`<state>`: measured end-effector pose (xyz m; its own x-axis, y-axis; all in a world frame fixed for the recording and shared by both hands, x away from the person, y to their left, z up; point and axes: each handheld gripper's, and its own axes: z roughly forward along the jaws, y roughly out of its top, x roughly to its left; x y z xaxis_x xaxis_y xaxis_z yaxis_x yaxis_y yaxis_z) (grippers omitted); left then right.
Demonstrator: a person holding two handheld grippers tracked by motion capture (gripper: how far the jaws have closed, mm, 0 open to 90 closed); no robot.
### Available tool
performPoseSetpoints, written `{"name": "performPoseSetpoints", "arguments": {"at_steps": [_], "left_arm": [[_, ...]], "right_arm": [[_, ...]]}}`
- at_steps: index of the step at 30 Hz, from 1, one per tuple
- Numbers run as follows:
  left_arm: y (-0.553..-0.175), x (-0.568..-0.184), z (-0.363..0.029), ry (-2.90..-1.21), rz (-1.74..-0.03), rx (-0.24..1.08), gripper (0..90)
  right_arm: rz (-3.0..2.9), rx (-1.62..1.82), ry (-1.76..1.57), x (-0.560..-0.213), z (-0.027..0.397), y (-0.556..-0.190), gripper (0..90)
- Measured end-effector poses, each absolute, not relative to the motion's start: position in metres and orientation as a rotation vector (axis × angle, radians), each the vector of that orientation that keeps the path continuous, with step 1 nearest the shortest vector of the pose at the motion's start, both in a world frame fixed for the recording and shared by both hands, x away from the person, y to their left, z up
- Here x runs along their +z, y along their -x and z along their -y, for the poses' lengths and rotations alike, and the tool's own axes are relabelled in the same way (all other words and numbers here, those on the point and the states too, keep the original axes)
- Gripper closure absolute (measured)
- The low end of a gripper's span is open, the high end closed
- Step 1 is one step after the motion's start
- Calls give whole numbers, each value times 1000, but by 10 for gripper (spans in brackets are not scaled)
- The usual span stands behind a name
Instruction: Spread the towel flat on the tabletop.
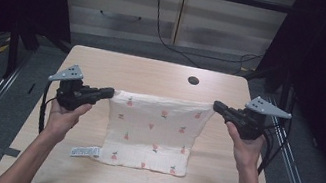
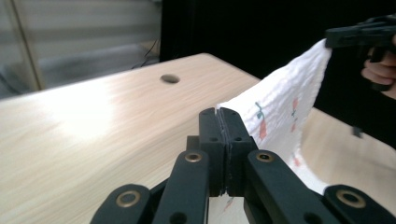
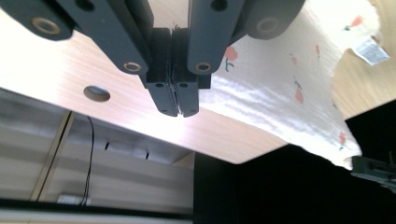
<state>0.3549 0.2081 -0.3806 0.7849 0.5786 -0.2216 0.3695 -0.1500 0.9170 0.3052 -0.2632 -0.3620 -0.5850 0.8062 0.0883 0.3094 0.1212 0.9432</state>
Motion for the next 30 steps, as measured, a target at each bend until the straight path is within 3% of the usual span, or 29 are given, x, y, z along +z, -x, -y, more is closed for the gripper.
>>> {"name": "performPoseSetpoints", "arguments": {"at_steps": [13,16,25,30], "left_arm": [[-400,-411,-197,-1830,-889,231,892],[-408,-414,-196,-1827,-926,233,889],[-411,-424,-214,-1819,-1005,245,785],[-402,-416,-222,-1851,-975,285,779]], "right_arm": [[-2011,1393,-1238,-408,251,-381,889],[-2007,1386,-1260,-413,247,-392,847],[-2025,1362,-1296,-420,243,-394,760],[-2072,1354,-1247,-417,238,-383,743]]}}
